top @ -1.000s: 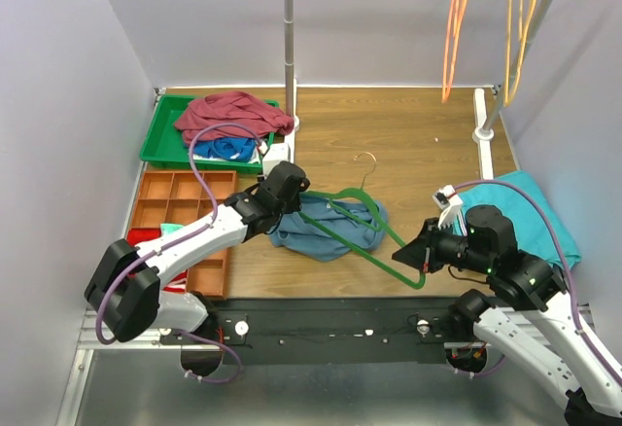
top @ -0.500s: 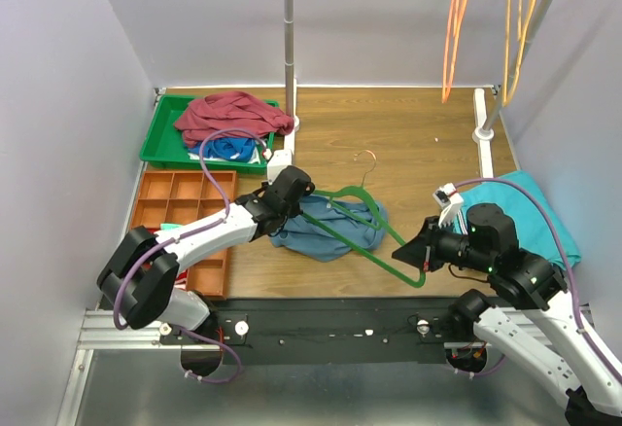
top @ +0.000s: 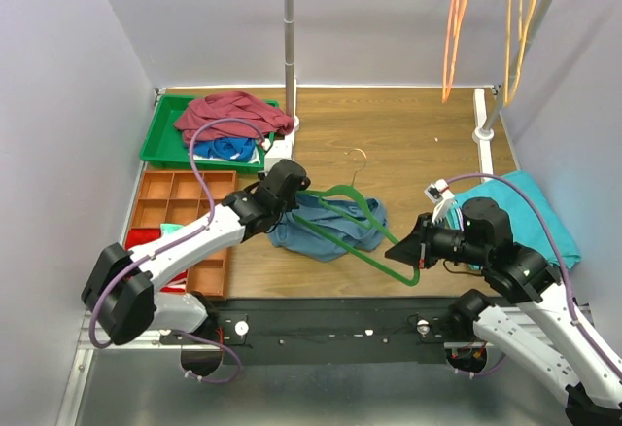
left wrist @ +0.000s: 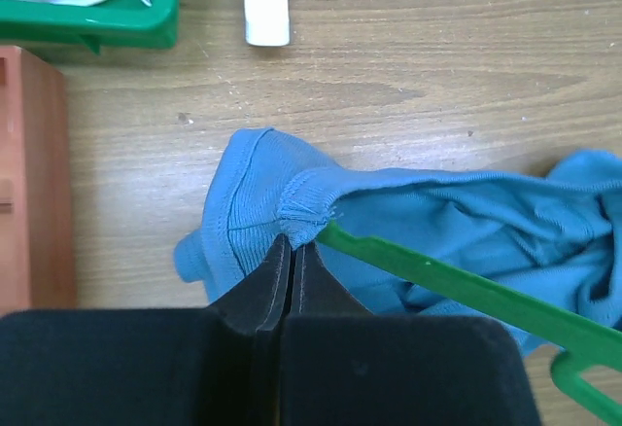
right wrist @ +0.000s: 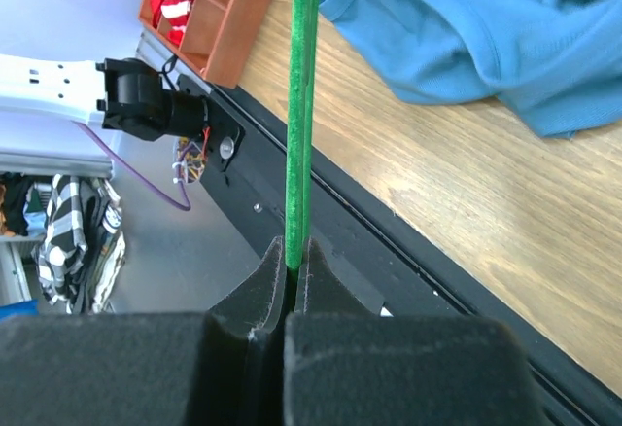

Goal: Place the tank top on the hanger

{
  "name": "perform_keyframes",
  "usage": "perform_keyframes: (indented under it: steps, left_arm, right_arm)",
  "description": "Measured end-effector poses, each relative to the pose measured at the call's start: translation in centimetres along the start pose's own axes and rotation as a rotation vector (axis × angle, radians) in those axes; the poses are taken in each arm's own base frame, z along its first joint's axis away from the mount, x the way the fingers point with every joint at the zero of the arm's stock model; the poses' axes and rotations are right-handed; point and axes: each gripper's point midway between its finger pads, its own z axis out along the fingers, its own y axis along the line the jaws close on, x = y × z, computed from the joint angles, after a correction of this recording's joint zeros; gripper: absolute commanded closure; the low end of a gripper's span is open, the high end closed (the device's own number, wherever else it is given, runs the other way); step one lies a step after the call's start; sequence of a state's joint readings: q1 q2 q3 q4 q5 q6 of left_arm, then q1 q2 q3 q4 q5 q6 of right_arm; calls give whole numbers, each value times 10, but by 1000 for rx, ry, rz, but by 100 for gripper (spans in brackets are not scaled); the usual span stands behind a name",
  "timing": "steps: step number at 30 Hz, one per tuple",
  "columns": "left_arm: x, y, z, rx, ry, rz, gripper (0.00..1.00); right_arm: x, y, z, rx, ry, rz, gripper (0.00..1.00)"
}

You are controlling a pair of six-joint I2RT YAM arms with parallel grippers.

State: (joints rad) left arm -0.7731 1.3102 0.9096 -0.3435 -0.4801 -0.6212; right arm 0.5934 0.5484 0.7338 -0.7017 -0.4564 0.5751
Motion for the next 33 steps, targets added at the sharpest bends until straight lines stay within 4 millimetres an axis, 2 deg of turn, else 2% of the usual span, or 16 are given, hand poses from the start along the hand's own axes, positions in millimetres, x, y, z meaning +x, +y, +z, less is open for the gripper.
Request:
perform_keyframes:
  steps: [6, 12, 19, 27, 30, 32, 33]
  left_arm:
    - [-10, 2, -19, 37, -24, 60, 100]
    - [-12, -23, -45, 178, -41, 115, 100]
    - [-7, -45, -67, 275, -51, 149, 100]
    - [-5, -42, -70, 268, -57, 120, 100]
    - [-6, -34, -67, 219, -67, 108, 95]
    - [-9, -29, -65, 184, -83, 98, 81]
    - [-10, -27, -65, 171, -88, 95, 81]
  right_arm:
    - [2, -1, 2, 1, 17, -4, 99]
    - [-1, -2, 6, -8, 3, -16, 99]
    - [3, -19, 32, -3, 12, -10, 99]
    - [2, -36, 63, -27, -16, -23, 99]
    - [0, -36, 71, -62, -45, -46, 99]
    - [-2, -37, 75, -79, -65, -65, 99]
    - [-4, -37, 78, -86, -74, -76, 99]
